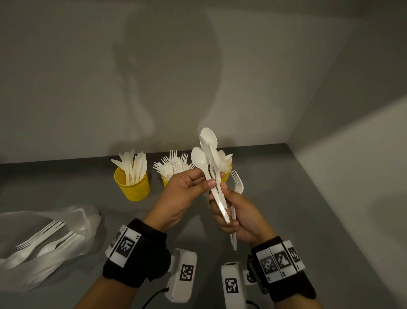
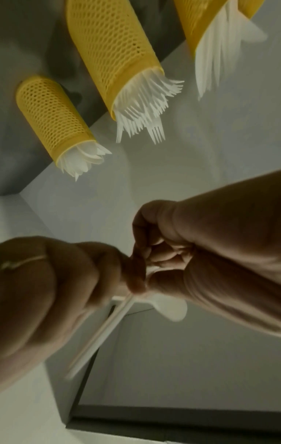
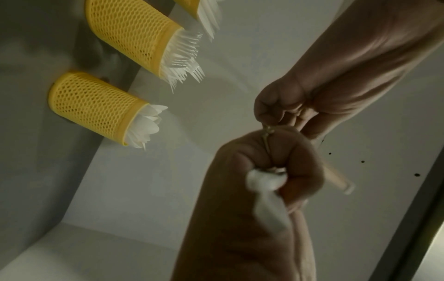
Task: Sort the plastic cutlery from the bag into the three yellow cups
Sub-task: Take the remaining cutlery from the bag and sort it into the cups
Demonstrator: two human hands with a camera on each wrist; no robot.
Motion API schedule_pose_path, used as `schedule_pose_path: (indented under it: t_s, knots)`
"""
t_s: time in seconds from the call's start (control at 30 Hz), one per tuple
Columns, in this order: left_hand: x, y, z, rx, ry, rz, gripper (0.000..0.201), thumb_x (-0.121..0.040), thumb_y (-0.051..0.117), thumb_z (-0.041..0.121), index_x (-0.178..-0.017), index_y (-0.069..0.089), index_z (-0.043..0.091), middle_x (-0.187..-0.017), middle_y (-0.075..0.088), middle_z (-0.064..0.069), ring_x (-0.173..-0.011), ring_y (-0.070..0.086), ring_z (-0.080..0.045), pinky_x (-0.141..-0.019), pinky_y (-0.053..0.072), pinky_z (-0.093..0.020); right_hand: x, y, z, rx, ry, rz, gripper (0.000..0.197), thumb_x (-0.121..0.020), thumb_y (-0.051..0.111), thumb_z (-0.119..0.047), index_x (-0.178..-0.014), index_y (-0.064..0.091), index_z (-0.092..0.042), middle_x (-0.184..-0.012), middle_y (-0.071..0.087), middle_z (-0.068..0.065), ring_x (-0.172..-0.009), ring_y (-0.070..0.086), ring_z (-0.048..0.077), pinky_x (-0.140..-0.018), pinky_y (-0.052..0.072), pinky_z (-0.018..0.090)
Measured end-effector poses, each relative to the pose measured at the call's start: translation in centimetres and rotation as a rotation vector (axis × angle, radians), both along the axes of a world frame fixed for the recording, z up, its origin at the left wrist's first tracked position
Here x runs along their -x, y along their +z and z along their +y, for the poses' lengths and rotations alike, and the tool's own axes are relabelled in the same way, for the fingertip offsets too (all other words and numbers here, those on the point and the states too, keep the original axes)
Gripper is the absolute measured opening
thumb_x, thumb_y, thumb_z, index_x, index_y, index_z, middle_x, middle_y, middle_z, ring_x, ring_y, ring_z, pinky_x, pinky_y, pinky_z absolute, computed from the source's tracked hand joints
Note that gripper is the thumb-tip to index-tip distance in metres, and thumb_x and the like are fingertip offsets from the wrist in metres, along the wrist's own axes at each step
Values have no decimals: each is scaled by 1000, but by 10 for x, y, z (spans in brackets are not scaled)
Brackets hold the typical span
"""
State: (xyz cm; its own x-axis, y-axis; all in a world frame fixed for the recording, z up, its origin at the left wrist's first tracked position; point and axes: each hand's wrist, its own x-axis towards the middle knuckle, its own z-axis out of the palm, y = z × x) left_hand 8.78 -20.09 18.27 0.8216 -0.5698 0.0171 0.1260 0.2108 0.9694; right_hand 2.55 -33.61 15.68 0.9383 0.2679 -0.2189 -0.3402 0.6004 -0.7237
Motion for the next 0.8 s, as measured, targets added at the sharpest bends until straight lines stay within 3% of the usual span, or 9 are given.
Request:
schedule_pose_path:
  t_s: [0.23, 0.37, 0.5, 0.6, 0.8]
  knots:
    - [4, -7, -5, -29, 80, 83, 23, -89, 48, 6, -102, 66, 11, -88, 74, 6, -83, 65, -4, -85, 51, -19, -3, 0, 7, 132, -125, 86, 45, -94, 34, -44, -83, 57, -7, -45, 34, 0, -25, 27, 2, -29, 24, 8]
    - [3, -6, -1, -82, 60, 86, 21, -90, 49, 8, -95, 67, 17, -85, 72, 5, -86, 63, -14, -88, 51, -27, -1, 0, 8, 251, -167, 104, 41, -95, 37, -42, -85, 53, -5, -47, 34, 0, -27, 27, 4, -31, 23, 10]
    - [-1, -9, -1, -97, 127, 52, 17, -87, 54, 6, -95, 69, 9, -78, 75, 4, -80, 69, -11, -78, 56, -19, -1, 5, 10, 393, -179, 89, 36, -97, 38, -39, -88, 52, -8, -50, 37, 2, -28, 28, 5, -32, 22, 12]
    - [-3, -11, -2, -82, 177, 60, 16, -87, 54, 5, -93, 69, 9, -75, 74, 6, -76, 69, -7, -72, 55, -15, -1, 7, 9, 359, -153, 73, 36, -97, 37, -40, -88, 52, -9, -52, 40, 4, -27, 28, 5, -32, 22, 11]
    - [-10, -10, 1, -65, 152, 138, 15, -84, 57, 12, -91, 70, 15, -88, 74, 0, -87, 68, -13, -85, 54, -23, 5, 9, -2, 188, -26, 82, 36, -91, 38, -42, -90, 54, -9, -46, 43, -1, -26, 29, 4, -30, 21, 11]
